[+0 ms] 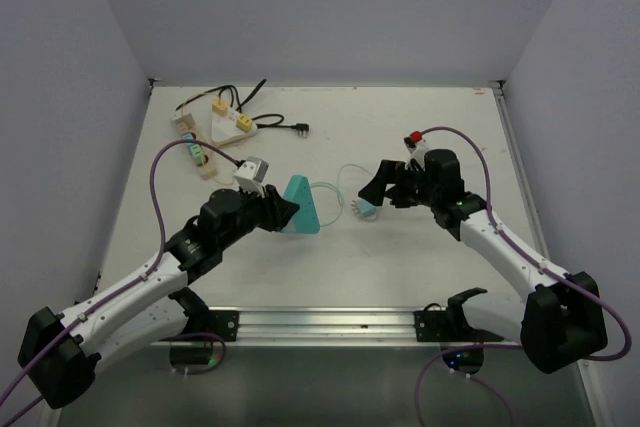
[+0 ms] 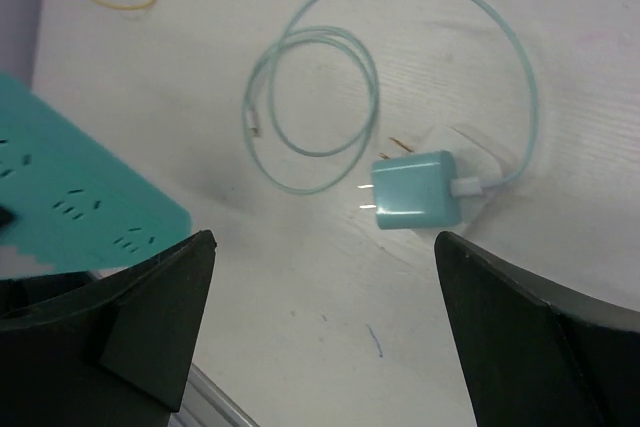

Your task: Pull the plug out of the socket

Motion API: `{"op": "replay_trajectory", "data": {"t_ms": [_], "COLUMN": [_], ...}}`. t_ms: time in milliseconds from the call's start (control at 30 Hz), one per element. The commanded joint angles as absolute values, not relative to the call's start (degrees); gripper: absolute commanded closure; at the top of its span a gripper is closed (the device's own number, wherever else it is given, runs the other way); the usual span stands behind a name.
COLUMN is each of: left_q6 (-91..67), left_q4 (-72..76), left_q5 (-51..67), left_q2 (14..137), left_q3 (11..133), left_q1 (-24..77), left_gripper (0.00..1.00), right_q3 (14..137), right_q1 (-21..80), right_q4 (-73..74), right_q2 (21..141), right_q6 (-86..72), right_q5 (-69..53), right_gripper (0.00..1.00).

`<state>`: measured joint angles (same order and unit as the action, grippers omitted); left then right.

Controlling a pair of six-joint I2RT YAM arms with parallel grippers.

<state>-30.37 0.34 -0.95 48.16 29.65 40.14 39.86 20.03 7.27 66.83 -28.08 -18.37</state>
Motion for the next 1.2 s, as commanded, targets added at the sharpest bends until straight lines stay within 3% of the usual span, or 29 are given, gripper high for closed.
{"op": "replay_trajectory", "data": {"t_ms": [0,233,533,767,867,1000,1033,1167], "left_q6": [-29.97,-29.45,-28.21,-27.16,-27.33,-27.42,-27.25,-25.93], "left_q4": [9.4,17.04,24.78,27.33,28.82,29.1,29.0,27.43], "left_q5": [3.42,11.15,20.74,24.25,25.66,25.32,25.14,22.42], "left_q2": [48.16,49.13,50.45,50.97,51.68,52.29,52.29,51.95], "left_q3": [29.27,29.62,29.53,29.62,29.27,29.18,29.18,28.92], "left_q1": [39.81,39.81,39.73,39.81,39.73,39.73,39.81,39.73], "left_gripper": [1.0,1.0,1.0,1.0,1.0,1.0,1.0,0.96], "right_q3": [38.24,38.5,39.2,39.55,39.81,39.9,39.9,40.08], "right_q1": [20.56,25.22,28.91,29.71,29.71,29.79,29.79,29.79], "right_q4": [0.37,-12.2,-16.17,-17.14,-17.75,-17.84,-17.84,-16.44], "right_q2": [64.6,65.39,67.24,67.5,68.11,68.29,68.2,68.11], "right_q6": [-26.36,-26.72,-24.26,-23.12,-23.12,-23.12,-23.03,-21.97], "right_q5": [-32.56,-44.11,-50.01,-52.64,-54.22,-55.11,-55.11,-54.67], "right_gripper": [0.05,0.03,0.02,0.09,0.18,0.41,0.54,0.81]}}
